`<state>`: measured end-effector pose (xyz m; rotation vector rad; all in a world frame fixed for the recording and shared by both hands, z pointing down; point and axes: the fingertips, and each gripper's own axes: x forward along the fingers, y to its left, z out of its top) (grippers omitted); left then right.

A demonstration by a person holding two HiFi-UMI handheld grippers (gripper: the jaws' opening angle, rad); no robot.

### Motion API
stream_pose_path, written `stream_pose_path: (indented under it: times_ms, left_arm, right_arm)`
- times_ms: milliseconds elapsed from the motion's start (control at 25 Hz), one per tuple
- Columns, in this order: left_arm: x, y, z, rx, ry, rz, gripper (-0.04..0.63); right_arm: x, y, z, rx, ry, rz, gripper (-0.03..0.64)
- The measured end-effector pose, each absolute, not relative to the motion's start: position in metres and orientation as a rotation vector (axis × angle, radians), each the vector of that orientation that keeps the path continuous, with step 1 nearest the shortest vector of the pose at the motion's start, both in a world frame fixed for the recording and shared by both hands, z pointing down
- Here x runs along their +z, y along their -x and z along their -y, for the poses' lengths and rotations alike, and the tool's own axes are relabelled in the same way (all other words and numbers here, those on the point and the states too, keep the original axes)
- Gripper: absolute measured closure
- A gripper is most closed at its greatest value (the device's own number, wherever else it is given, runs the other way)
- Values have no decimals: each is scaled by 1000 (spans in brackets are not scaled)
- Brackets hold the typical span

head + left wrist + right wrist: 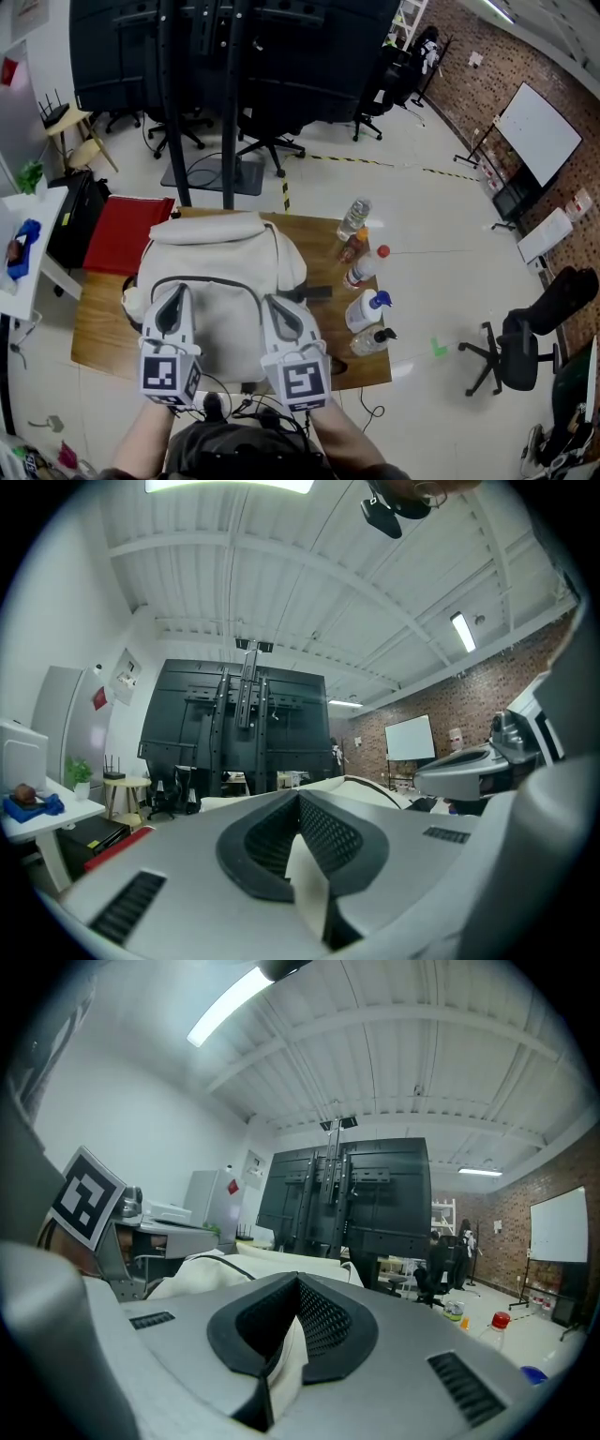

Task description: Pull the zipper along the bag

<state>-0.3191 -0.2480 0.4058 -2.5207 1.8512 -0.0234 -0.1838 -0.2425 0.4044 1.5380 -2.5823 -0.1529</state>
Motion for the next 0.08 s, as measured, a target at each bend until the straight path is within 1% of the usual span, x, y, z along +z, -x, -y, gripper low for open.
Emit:
stream_pose_path:
  times_ms: [80]
  left_arm:
    - [405,313,247,-18,2526,-1849,588]
  right_arm:
    - [405,181,242,-153,-1534,2586,591]
